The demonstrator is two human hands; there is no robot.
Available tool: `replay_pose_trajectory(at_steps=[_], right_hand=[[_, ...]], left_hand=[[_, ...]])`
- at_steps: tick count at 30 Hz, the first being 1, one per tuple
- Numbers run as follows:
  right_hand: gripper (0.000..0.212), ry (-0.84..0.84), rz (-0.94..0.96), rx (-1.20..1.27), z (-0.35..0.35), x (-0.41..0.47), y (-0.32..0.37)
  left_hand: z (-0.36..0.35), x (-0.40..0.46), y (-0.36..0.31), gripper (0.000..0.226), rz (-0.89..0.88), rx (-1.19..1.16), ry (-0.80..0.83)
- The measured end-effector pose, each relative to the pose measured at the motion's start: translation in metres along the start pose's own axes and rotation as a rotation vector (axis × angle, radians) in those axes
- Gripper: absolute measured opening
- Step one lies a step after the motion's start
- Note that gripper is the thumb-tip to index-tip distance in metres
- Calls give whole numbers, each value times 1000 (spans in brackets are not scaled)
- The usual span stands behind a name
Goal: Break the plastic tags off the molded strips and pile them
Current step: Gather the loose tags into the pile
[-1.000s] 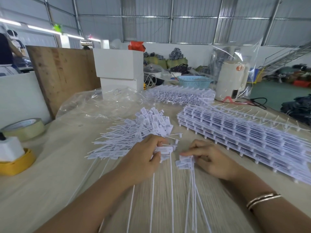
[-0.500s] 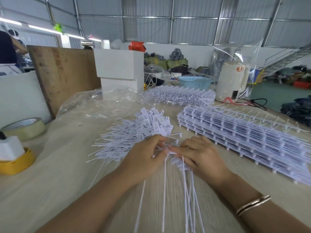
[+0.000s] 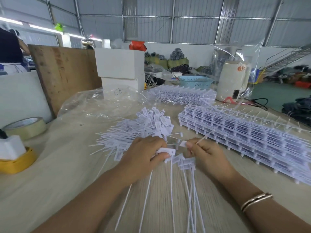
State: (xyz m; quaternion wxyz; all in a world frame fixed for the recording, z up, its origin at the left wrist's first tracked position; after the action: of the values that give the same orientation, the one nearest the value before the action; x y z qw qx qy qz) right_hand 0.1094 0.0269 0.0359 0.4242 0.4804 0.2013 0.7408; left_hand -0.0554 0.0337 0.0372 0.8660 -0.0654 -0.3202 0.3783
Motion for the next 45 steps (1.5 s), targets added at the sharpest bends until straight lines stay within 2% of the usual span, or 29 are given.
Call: replay_pose_trajectory(at_steps=[3, 10, 13, 17, 21, 23, 27, 33, 37, 43, 45], right_hand=[[30, -48, -81, 13, 16, 0, -9], [46, 289, 48, -340, -3, -2, -18], [45, 392, 124, -492, -14, -4, -20], [50, 216, 216, -454, -4, -2, -4], [47, 133, 418, -669, -17, -8, 19], [41, 100, 521, -756, -28, -9, 28], [27, -9, 631, -759, -22, -9, 41], [26, -94, 595, -783, -11, -10, 38], [26, -39, 535, -778, -13, -9, 34], [16, 77, 218, -408, -13, -3, 12], [19, 75, 145, -321, -12, -1, 5]], left_hand=[[4, -1, 7, 21, 33, -62, -18], [3, -4, 9, 12, 87, -115, -3], [2, -4, 9, 17, 102, -141, 16], [-4, -6, 9, 20, 126, -160, 75], [-11, -8, 2, 20, 115, -186, 107], [-12, -8, 0, 18, 107, -201, 100], [-9, -5, 4, 17, 148, -213, 70], [-3, -4, 13, 25, 152, -5, 53], [-4, -4, 10, 18, 100, -14, 75], [-3, -2, 7, 10, 49, -68, 66], [-3, -2, 6, 9, 29, -59, 58]])
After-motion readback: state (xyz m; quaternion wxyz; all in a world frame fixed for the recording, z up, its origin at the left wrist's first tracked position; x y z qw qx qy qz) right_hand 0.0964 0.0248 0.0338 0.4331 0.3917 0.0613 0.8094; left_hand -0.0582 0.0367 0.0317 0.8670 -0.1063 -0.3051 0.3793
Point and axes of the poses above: each hand's wrist, its own x-axis towards the middle knuckle, its own z-axis out of the back of the hand, y = z × x, the point moved 7 cm from there along x, towards the middle knuckle, and after that the axes turned 3 degrees about -x, right-handed, at the moved point
